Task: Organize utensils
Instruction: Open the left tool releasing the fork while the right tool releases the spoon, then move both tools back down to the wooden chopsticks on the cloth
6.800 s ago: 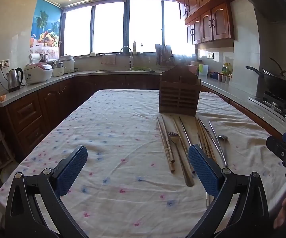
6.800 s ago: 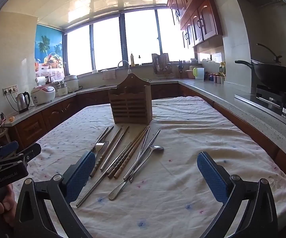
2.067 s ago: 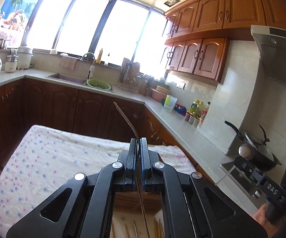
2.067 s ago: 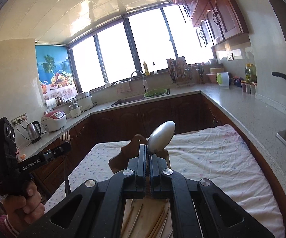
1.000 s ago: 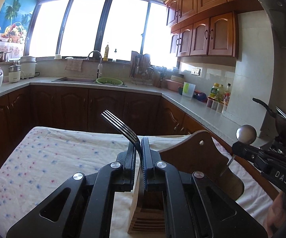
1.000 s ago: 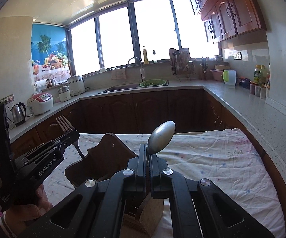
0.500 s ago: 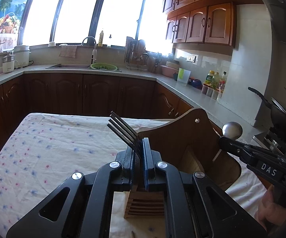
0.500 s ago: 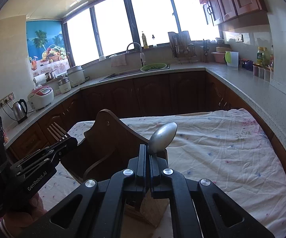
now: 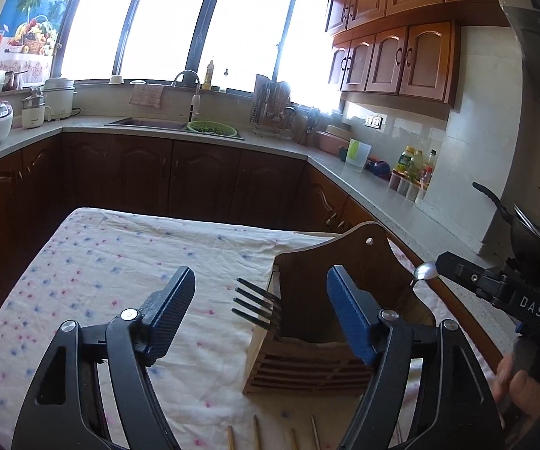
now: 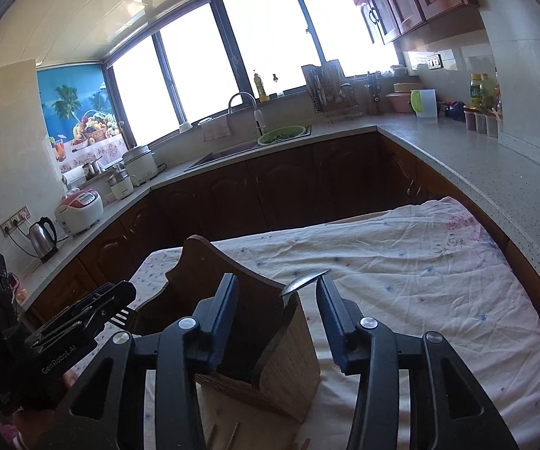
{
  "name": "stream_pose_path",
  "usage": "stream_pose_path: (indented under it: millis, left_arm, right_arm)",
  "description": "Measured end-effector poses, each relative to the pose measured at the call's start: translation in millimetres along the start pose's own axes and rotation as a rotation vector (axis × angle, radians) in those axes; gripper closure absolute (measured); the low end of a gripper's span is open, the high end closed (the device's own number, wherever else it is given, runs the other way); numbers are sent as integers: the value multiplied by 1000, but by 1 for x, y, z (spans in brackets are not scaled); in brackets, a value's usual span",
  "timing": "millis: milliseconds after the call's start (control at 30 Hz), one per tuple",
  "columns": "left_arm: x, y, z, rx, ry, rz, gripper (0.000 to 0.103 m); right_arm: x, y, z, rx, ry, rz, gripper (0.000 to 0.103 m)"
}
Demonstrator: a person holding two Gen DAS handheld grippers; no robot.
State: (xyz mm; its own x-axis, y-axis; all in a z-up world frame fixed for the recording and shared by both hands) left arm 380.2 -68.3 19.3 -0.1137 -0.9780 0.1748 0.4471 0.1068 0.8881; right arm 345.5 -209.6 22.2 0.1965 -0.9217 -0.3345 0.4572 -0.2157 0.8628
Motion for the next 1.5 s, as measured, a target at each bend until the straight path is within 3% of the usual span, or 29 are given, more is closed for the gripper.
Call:
stream_pose_path:
  millis: [100, 333, 667, 1000, 1400, 1500]
  left_arm:
    - [-8, -5, 11, -13, 3, 14, 24]
    - [-32, -31, 46, -44, 33, 66, 17]
    - [-60, -95, 86, -171, 74, 140, 17]
    - [-75, -147, 112, -274, 124, 181, 17]
    - [-73, -162, 107, -318, 142, 153, 17]
    - [-72, -163, 103, -332, 141, 148, 17]
  right_arm:
    - [0, 2, 11, 21, -4, -3, 31]
    - [6, -15, 43, 47, -2, -53, 10]
    - [14, -74, 83, 8, -1, -150, 10]
    - [6, -132, 109, -65, -35, -119, 10]
    - [6, -162, 103, -130, -58, -113, 11]
    - [3, -160, 98, -134, -55, -101, 19]
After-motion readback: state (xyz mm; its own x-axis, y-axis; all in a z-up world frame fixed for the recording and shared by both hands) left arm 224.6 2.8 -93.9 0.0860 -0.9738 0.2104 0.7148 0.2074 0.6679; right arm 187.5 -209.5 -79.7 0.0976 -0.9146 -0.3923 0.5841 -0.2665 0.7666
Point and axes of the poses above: each gripper's, at about its wrist camera, not at the fingertips, and z roughly against the way its jaws point, x to its right, y to its top, the point moved 10 cm from there along -z, roughly the way its jaws point, and after that the axes turned 6 degrees about y, right-handed, at the moved point
